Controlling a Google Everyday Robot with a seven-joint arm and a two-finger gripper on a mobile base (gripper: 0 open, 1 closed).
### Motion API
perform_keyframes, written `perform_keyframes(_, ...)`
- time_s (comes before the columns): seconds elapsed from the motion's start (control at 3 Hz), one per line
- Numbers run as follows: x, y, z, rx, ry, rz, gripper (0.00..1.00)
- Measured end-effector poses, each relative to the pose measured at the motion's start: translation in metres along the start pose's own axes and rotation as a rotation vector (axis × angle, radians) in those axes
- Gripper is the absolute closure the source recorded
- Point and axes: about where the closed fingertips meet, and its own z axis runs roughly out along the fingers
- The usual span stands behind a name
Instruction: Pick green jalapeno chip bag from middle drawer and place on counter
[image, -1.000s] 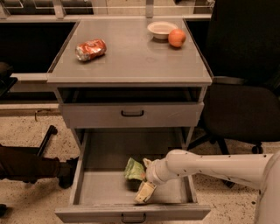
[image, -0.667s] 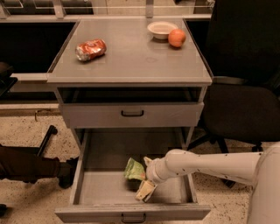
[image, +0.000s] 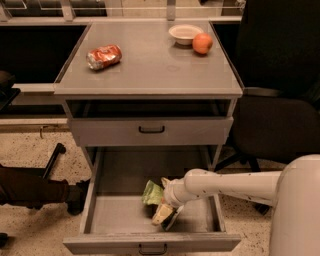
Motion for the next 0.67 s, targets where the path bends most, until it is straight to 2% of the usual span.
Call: perform_keyframes(0.67,0.029,-0.001,0.022,-0.022,0.014,0.018,0.0)
